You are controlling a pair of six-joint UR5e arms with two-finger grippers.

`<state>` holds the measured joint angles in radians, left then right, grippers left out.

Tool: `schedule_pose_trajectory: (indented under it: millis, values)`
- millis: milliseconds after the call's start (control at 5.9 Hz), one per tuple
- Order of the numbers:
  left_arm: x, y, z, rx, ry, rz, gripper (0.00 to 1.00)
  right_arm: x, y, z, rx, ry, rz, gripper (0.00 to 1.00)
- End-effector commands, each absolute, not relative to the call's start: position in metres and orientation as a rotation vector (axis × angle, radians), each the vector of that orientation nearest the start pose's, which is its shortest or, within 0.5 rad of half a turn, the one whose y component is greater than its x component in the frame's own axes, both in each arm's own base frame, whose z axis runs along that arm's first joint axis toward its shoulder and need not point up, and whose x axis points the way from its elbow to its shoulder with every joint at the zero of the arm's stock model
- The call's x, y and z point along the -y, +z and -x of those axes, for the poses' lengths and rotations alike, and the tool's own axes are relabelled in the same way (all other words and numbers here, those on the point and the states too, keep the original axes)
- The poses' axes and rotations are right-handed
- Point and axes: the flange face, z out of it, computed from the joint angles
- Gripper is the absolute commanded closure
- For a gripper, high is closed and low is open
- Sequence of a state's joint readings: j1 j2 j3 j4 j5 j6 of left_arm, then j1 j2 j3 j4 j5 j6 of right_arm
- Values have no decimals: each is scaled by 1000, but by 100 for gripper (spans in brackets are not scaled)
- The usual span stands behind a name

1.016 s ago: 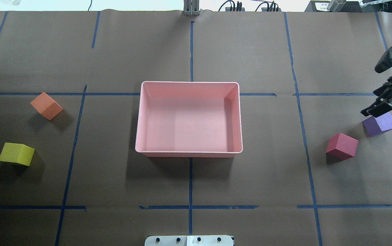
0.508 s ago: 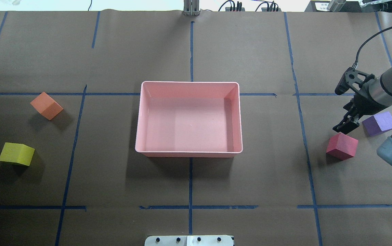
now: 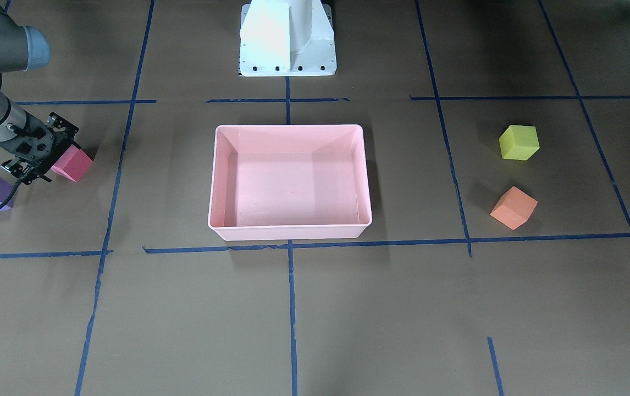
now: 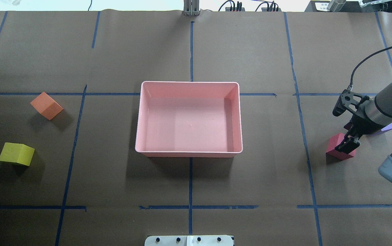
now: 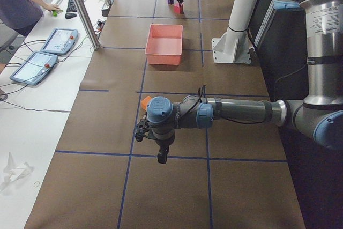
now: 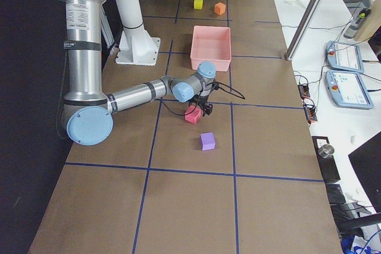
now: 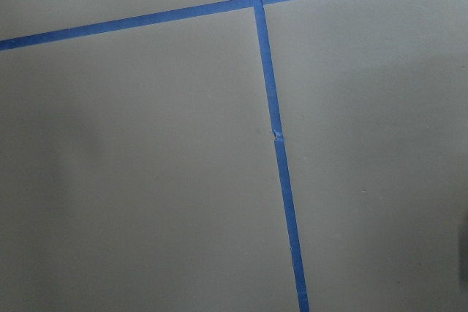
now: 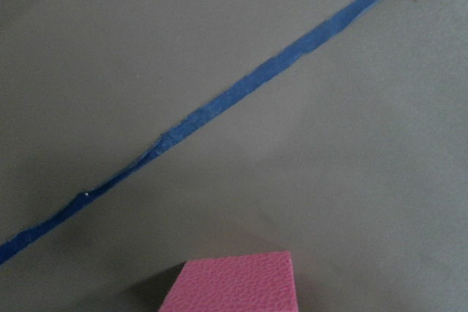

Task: Place blocks into pink bin with both arms
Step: 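Lower the right gripper over the pink-red block, then close the right gripper on the pink-red block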

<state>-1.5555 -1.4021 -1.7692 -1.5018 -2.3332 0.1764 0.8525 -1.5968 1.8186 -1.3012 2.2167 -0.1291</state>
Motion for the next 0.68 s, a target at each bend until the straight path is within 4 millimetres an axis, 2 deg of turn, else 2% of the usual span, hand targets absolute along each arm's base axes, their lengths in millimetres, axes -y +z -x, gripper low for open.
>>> schedule_pose_trajectory:
  millis: [0, 508]
  values:
    - [418, 646, 58, -764, 166, -23, 0, 405, 530, 284, 771, -996, -254, 0]
    - [418, 646, 58, -764, 168, -25, 0, 400, 541, 285, 758, -999, -230, 1]
